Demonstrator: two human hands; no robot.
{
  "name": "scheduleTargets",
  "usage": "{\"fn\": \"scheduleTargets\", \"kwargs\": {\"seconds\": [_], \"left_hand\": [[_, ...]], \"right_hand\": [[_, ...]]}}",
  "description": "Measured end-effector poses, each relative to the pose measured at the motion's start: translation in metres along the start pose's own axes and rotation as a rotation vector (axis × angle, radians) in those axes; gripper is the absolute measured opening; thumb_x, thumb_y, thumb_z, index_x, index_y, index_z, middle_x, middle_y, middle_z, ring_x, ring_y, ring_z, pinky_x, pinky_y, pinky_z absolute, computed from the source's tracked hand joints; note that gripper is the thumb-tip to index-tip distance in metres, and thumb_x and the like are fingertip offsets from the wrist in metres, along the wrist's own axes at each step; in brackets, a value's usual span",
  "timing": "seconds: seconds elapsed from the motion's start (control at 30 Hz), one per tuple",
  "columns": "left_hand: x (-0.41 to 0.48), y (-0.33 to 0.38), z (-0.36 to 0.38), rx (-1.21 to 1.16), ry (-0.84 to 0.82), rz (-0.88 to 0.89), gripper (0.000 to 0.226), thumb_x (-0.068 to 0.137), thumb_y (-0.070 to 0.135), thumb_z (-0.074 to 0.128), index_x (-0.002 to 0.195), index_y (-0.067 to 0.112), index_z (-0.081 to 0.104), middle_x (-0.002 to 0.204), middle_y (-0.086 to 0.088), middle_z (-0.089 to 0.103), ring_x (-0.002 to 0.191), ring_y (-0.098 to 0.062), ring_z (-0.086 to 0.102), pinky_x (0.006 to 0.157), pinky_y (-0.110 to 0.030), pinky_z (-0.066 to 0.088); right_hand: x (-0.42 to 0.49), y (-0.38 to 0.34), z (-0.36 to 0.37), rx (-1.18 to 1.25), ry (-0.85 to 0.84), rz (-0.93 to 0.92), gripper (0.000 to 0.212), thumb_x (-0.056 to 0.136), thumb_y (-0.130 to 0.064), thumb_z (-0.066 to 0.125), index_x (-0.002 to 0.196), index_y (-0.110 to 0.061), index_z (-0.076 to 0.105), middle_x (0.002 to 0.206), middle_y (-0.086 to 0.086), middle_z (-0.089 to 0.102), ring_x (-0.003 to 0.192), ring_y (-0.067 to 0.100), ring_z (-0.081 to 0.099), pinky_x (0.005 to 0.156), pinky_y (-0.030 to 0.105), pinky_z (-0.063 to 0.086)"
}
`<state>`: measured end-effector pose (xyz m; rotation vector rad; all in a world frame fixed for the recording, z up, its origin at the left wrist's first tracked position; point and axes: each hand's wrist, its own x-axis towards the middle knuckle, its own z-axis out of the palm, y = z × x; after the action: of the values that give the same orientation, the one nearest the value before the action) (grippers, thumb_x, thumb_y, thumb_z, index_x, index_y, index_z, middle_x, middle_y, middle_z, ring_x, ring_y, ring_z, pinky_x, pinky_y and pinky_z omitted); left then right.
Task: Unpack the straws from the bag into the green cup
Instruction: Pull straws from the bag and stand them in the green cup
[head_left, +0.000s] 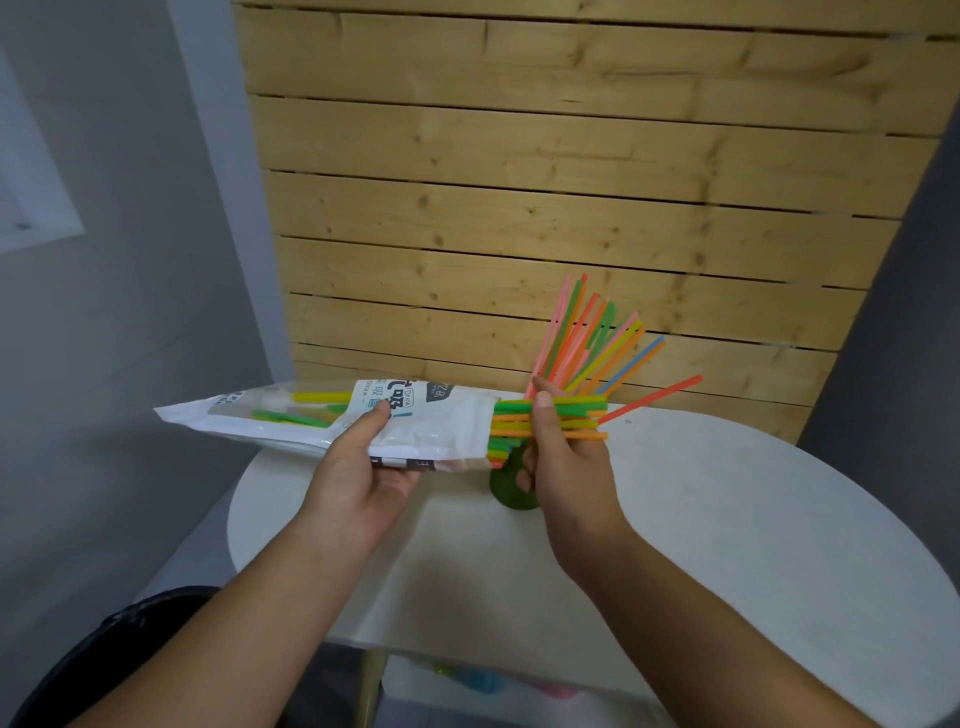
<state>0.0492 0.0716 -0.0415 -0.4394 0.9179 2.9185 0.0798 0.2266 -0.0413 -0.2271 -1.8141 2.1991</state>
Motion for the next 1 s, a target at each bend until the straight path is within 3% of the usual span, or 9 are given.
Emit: {"fn": "scheduleTargets", "kwargs": {"seconds": [0.1,0.23,0.33,0.53,0.73,0.9,1.0], "left_hand": [[0.002,0.000,-0.003,-0.005,-0.001,-0.005,0.011,0.096,0.005,0.062,0.105,0.008,0.064,0.085,-0.010,0.080,0.072,-0.023,0.078,0.054,-0.038,0.062],[0.007,0.001,-0.006,-0.005,0.003,-0.010,0.016,0.095,0.005,0.063,0.111,0.009,0.064,0.089,-0.011,0.080,0.076,-0.025,0.078,0.061,-0.043,0.064],[0.009,0.001,-0.007,-0.020,0.018,-0.018,0.015,0.095,0.006,0.064,0.109,0.008,0.064,0.090,-0.011,0.080,0.081,-0.026,0.077,0.066,-0.045,0.064],[0.011,0.003,-0.009,-0.047,0.036,-0.021,0.016,0.095,0.005,0.064,0.110,0.008,0.064,0.098,-0.011,0.078,0.095,-0.027,0.074,0.069,-0.047,0.063],[0.014,0.007,-0.011,-0.069,0.044,-0.013,0.030,0.094,0.005,0.065,0.124,0.008,0.062,0.112,-0.014,0.076,0.101,-0.029,0.073,0.076,-0.050,0.062],[0.014,0.006,-0.013,-0.065,0.052,-0.019,0.026,0.094,0.005,0.064,0.120,0.008,0.063,0.105,-0.014,0.077,0.095,-0.028,0.074,0.063,-0.045,0.064],[0.013,0.006,-0.013,-0.061,0.052,-0.022,0.025,0.094,0.005,0.065,0.119,0.008,0.063,0.106,-0.014,0.077,0.096,-0.028,0.074,0.065,-0.046,0.064]], "right_hand": [[0.000,-0.006,0.000,0.081,0.050,0.050,0.025,0.096,-0.042,0.058,0.100,-0.025,0.077,0.058,-0.008,0.052,0.057,0.011,0.048,0.052,0.025,0.040],[0.002,-0.010,-0.002,0.148,0.076,0.077,0.029,0.097,-0.039,0.058,0.082,-0.023,0.077,0.066,0.003,0.055,0.059,0.014,0.052,0.057,0.027,0.046],[0.005,-0.013,-0.008,0.144,0.093,0.038,0.026,0.098,-0.036,0.057,0.089,-0.020,0.075,0.075,0.006,0.065,0.062,0.016,0.057,0.058,0.027,0.049],[0.009,-0.021,-0.021,0.154,0.056,-0.013,0.026,0.101,-0.032,0.053,0.098,-0.014,0.071,0.062,0.002,0.067,0.053,0.011,0.060,0.050,0.025,0.050],[0.010,-0.022,-0.027,0.177,0.038,-0.008,0.024,0.099,-0.029,0.057,0.105,-0.009,0.070,0.076,0.009,0.071,0.061,0.014,0.067,0.052,0.024,0.056],[0.012,-0.022,-0.030,0.085,0.034,-0.045,0.026,0.099,-0.031,0.058,0.108,-0.010,0.070,0.077,0.008,0.073,0.066,0.016,0.068,0.053,0.026,0.057],[0.011,-0.021,-0.028,0.082,0.017,-0.028,0.026,0.099,-0.031,0.058,0.107,-0.009,0.069,0.080,0.009,0.075,0.067,0.018,0.070,0.056,0.027,0.058]]}}
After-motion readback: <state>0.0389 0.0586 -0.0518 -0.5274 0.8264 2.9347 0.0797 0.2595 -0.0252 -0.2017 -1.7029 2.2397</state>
